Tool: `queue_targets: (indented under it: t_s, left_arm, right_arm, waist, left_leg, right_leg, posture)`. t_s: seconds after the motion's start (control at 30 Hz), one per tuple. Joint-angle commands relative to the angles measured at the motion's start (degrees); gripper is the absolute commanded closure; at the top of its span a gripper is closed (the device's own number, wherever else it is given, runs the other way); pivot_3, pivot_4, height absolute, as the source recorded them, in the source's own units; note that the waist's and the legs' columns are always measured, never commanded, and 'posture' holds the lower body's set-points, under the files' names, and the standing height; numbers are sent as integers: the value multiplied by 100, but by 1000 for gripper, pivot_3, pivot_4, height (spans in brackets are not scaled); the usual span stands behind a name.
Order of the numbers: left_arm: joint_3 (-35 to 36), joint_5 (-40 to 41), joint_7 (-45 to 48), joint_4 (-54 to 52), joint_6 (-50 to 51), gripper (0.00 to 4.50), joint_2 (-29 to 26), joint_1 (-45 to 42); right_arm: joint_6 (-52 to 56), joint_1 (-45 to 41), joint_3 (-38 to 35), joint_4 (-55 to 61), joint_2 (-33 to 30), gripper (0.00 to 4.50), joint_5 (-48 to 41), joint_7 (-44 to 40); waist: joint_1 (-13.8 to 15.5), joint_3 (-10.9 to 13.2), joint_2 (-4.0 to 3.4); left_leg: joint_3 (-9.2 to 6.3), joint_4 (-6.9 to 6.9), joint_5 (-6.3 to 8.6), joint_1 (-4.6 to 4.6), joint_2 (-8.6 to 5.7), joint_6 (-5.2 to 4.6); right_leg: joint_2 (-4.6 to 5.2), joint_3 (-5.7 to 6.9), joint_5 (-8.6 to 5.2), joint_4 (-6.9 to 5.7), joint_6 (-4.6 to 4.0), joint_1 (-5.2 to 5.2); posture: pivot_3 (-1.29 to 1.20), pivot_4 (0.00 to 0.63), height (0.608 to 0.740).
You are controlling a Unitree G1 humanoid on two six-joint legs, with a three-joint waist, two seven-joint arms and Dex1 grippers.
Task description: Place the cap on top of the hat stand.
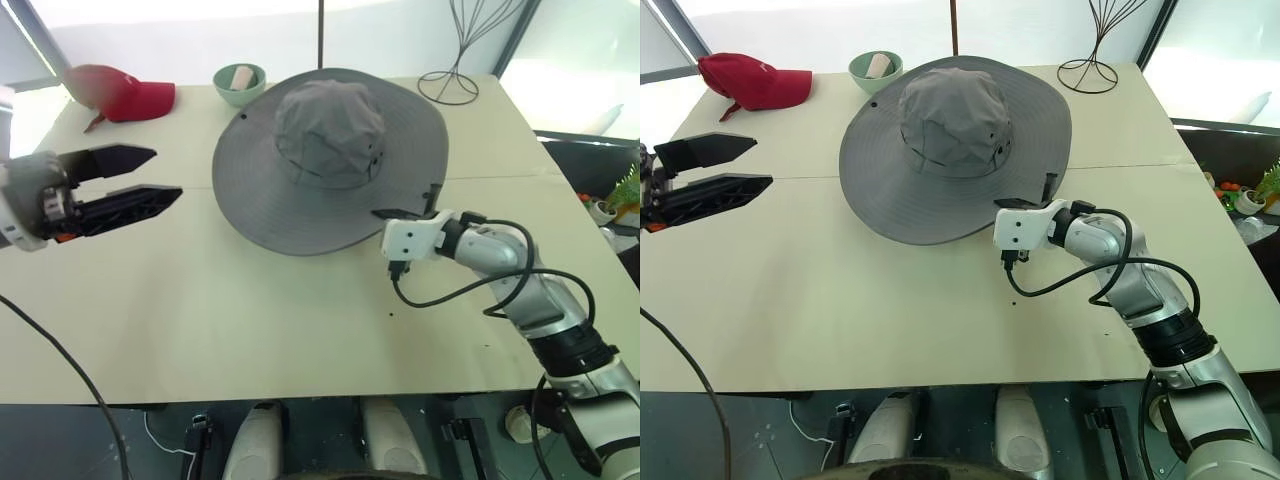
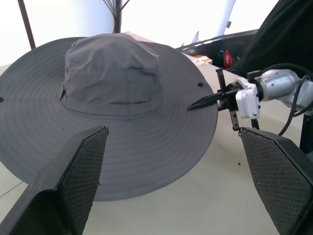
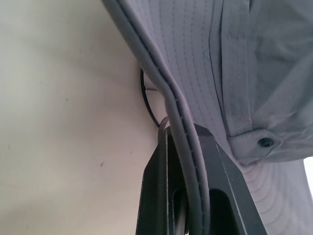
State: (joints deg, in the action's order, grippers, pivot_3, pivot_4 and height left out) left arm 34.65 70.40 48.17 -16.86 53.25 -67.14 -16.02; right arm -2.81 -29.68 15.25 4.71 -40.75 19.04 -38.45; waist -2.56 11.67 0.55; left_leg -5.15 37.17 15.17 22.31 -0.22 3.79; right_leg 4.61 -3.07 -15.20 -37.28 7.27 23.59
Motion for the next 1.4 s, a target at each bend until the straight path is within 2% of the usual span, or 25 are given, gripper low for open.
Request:
queue_targets:
  t_s: [0.03,0.13,0.27,0.37,0.53,0.67,0.77,0.9,1.0,1.1,1.23,1.4]
  left_arm:
    - [119,-73,73,-103,-6,0,9,-16]
    - [98,-132,83,-80,-17,0,38,-37]
    - [17,-204,99,-19,-44,0,81,-106]
    - [-83,-267,124,5,-77,0,145,-173]
    - [-238,-490,300,70,-177,0,213,-189]
    - [-337,-821,469,275,-319,0,236,-182]
    - [-391,-1088,538,447,-436,0,261,-184]
    - [-388,-1514,741,680,-655,0,224,-79]
    - [-255,-1688,908,769,-740,0,187,22]
    - [-99,-1795,1028,807,-769,0,160,108]
    - [84,-1954,1103,821,-794,0,129,217]
    - [342,-2053,1109,796,-696,0,99,351]
  right_arm:
    - [190,-42,-347,137,57,3552,-281,-68]
    - [227,-41,-416,244,17,1963,-401,-172]
    - [223,-34,-524,402,-44,56,-548,-315]
    - [232,2,-626,563,-144,56,-591,-354]
    - [259,426,-1132,984,-632,56,-1316,-982]
    - [1100,737,-2076,1578,-1146,56,-2755,-1816]
    - [1524,1119,-2843,1696,-1860,56,-3564,-2689]
    - [2588,750,-3467,765,-2405,56,-4484,-3130]
    - [3355,131,-3512,-439,-2704,56,-4905,-3436]
    - [3621,-350,-3338,-1347,-2865,56,-5017,-3830]
    - [3419,-856,-2989,-2189,-2763,56,-4730,-3914]
    - [3269,-828,-2748,-2570,-2681,56,-4619,-4166]
  waist:
    - [0,0,0]
    - [0,0,0]
    - [-2,0,0]
    - [0,0,0]
    - [19,0,0]
    - [7,2,-2]
    - [11,1,-1]
    - [-10,1,-1]
    - [-7,1,-2]
    - [0,1,-2]
    - [-6,2,-3]
    - [-11,2,-3]
  left_leg:
    - [0,0,0,0,0,0]
    - [0,0,0,0,0,0]
    - [0,0,0,0,0,0]
    - [0,0,0,0,0,0]
    - [0,0,0,2,0,0]
    - [0,0,0,1,0,-1]
    - [-2,-1,1,0,0,-1]
    - [1,0,1,-3,0,-2]
    - [9,-1,1,-11,1,-2]
    - [9,-4,1,-12,2,-2]
    - [12,-7,3,-8,2,-4]
    - [14,-7,3,-4,2,-4]
  right_leg:
    - [0,0,0,0,0,0]
    - [0,0,0,0,0,-1]
    - [0,0,0,0,0,-1]
    - [0,0,0,0,0,0]
    - [1,1,0,5,0,-3]
    - [2,0,0,4,0,-3]
    - [1,1,0,4,0,-5]
    - [1,0,0,9,0,-9]
    - [2,-3,-1,9,-2,-12]
    - [2,-3,-1,11,-2,-13]
    - [3,-3,-1,15,-1,-7]
    - [3,-4,-1,14,-1,-2]
  posture:
    - [0,150,740]
    - [0,150,740]
    - [0,150,740]
    - [0,150,740]
    - [0,150,740]
    - [0,150,740]
    - [0,150,740]
    - [0,150,740]
    - [0,150,740]
    - [0,150,740]
    - [0,150,740]
    - [0,150,740]
